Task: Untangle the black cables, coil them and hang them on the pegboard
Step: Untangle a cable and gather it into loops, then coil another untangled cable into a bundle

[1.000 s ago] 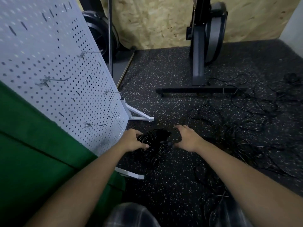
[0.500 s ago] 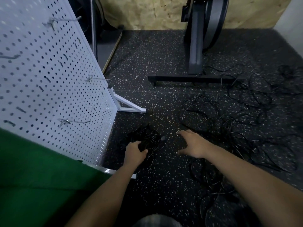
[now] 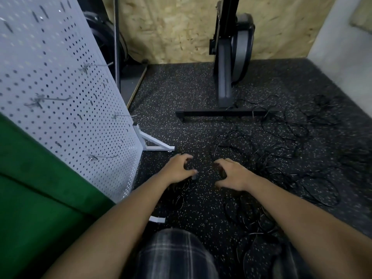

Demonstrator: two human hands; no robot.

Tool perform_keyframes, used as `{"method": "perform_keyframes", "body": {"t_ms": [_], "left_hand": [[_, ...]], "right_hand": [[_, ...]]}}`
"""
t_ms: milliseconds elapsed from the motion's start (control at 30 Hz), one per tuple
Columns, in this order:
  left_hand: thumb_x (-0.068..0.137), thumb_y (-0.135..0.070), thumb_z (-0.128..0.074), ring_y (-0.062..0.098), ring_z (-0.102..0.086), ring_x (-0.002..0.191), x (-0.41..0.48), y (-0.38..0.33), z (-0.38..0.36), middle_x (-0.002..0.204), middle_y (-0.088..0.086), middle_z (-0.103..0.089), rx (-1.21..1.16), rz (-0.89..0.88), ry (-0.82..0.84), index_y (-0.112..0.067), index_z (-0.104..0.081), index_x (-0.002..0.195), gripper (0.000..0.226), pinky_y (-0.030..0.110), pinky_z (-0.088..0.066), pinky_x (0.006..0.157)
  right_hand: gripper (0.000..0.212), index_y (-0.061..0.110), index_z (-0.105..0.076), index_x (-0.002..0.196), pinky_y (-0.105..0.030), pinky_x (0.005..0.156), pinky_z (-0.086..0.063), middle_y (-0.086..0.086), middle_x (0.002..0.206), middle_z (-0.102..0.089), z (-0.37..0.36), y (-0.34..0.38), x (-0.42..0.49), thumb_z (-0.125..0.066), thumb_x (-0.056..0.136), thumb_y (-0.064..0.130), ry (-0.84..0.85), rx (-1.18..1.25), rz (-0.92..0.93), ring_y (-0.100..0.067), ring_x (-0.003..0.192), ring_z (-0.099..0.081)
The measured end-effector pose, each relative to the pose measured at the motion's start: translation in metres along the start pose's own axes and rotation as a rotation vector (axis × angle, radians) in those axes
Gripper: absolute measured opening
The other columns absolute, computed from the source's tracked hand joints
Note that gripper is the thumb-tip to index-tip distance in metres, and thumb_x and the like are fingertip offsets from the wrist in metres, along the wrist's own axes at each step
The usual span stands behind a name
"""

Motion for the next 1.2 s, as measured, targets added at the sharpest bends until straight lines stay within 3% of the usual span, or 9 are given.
{"method": "perform_keyframes", "body": {"t_ms": [267, 400, 533, 700, 967, 1100, 1200], "left_hand": [[0.094, -0.045, -0.074, 0.023, -0.062, 0.118, -0.028, -0.132, 0.022, 0.130, 0.003, -0.065, 0.279, -0.129, 0.122, -0.022, -0.059, 0.142, 0.055, 0.036, -0.047, 0.106], [0.095, -0.044, -0.073, 0.025, -0.059, 0.124, -0.026, -0.180, -0.025, 0.135, 0.006, -0.064, 0.346, -0.198, 0.157, -0.021, -0.065, 0.137, 0.049, 0.040, -0.047, 0.109], [0.096, -0.043, -0.071, 0.026, -0.059, 0.124, -0.020, -0.204, -0.098, 0.136, 0.007, -0.065, 0.406, -0.240, 0.238, -0.020, -0.068, 0.134, 0.045, 0.033, -0.048, 0.104], [0.095, -0.044, -0.069, 0.029, -0.061, 0.118, -0.007, -0.203, -0.181, 0.134, 0.011, -0.061, 0.398, -0.232, 0.277, -0.025, -0.067, 0.129, 0.039, 0.043, -0.052, 0.105], [0.098, -0.025, -0.064, 0.027, -0.068, 0.107, -0.022, -0.154, -0.297, 0.130, 0.010, -0.065, 0.241, -0.183, 0.329, -0.022, -0.069, 0.129, 0.032, 0.041, -0.057, 0.097], [0.102, -0.015, -0.058, 0.029, -0.048, 0.138, -0.031, -0.135, -0.343, 0.151, 0.008, -0.046, 0.314, -0.222, 0.415, -0.019, -0.052, 0.150, 0.049, 0.043, -0.042, 0.114], [0.099, -0.010, -0.057, 0.028, -0.046, 0.141, -0.030, -0.135, -0.365, 0.154, 0.007, -0.044, 0.292, -0.253, 0.446, -0.018, -0.048, 0.153, 0.055, 0.041, -0.040, 0.116]], "right_hand": [[0.075, 0.018, -0.038, 0.156, -0.039, 0.114, -0.040, -0.011, 0.153, -0.043, 0.059, -0.048, -0.077, -0.074, 0.094, 0.039, -0.056, -0.171, -0.041, -0.030, 0.141, -0.044], [0.070, 0.020, -0.037, 0.157, -0.040, 0.110, -0.043, -0.008, 0.153, -0.042, 0.070, -0.085, -0.119, -0.070, 0.097, 0.038, -0.050, -0.310, -0.107, -0.029, 0.141, -0.043], [0.064, 0.022, -0.037, 0.156, -0.042, 0.103, -0.047, -0.005, 0.151, -0.042, 0.069, -0.120, -0.161, -0.065, 0.100, 0.035, -0.031, -0.426, -0.150, -0.029, 0.137, -0.047], [0.054, 0.023, -0.041, 0.153, -0.044, 0.104, -0.049, -0.004, 0.149, -0.047, 0.044, -0.173, -0.199, -0.060, 0.102, 0.030, -0.067, -0.365, -0.233, -0.029, 0.133, -0.052], [0.049, 0.027, -0.046, 0.150, -0.043, 0.109, -0.046, 0.002, 0.145, -0.056, -0.066, -0.243, -0.219, -0.061, 0.103, 0.026, -0.090, 0.020, -0.381, -0.021, 0.130, -0.054], [0.057, 0.026, -0.039, 0.155, -0.045, 0.114, -0.043, -0.001, 0.153, -0.048, -0.099, -0.264, -0.208, -0.061, 0.103, 0.025, 0.024, 0.026, -0.389, -0.025, 0.139, -0.047], [0.061, 0.024, -0.034, 0.158, -0.045, 0.118, -0.039, -0.005, 0.159, -0.041, -0.124, -0.274, -0.194, -0.060, 0.103, 0.021, 0.092, 0.035, -0.393, -0.028, 0.144, -0.043]]}}
Point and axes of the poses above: each hand's wrist, its own x-axis towards the middle knuckle, its own z-axis out of the back of the hand, y = z × x, the point moved 5 cm from there along x, towards the middle knuckle
